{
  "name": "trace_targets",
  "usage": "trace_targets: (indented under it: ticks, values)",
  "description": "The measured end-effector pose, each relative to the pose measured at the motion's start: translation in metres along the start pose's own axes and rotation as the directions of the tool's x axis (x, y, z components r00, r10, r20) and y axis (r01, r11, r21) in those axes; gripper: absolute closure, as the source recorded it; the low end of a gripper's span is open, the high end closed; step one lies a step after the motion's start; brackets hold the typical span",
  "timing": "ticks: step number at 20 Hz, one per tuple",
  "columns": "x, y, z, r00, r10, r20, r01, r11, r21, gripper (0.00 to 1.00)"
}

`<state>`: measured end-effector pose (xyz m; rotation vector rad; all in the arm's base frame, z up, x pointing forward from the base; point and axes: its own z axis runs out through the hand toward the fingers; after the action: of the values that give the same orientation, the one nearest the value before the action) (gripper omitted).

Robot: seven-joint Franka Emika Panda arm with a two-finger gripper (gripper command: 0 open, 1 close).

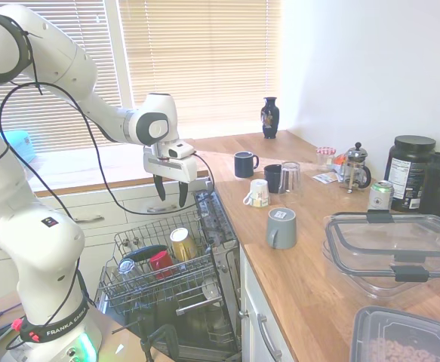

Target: Unload the red mug from the dishwasher

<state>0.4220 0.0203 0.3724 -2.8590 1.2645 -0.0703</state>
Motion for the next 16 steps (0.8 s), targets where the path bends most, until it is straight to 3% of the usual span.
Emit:
trace_targets:
  ticks: [5, 10, 13, 16]
  values:
    - [-0.006, -0.006, 0.008, 1.000, -0.026, 0.001, 0.026, 0.999, -0.021, 0.00]
    - [-0.037, -0.032, 0.047, 0.994, -0.111, -0.009, 0.110, 0.990, -0.092, 0.00]
    - [-0.065, -0.050, 0.083, 0.982, -0.186, -0.022, 0.180, 0.969, -0.168, 0.00]
    - [-0.091, -0.066, 0.121, 0.964, -0.264, -0.029, 0.249, 0.936, -0.248, 0.00]
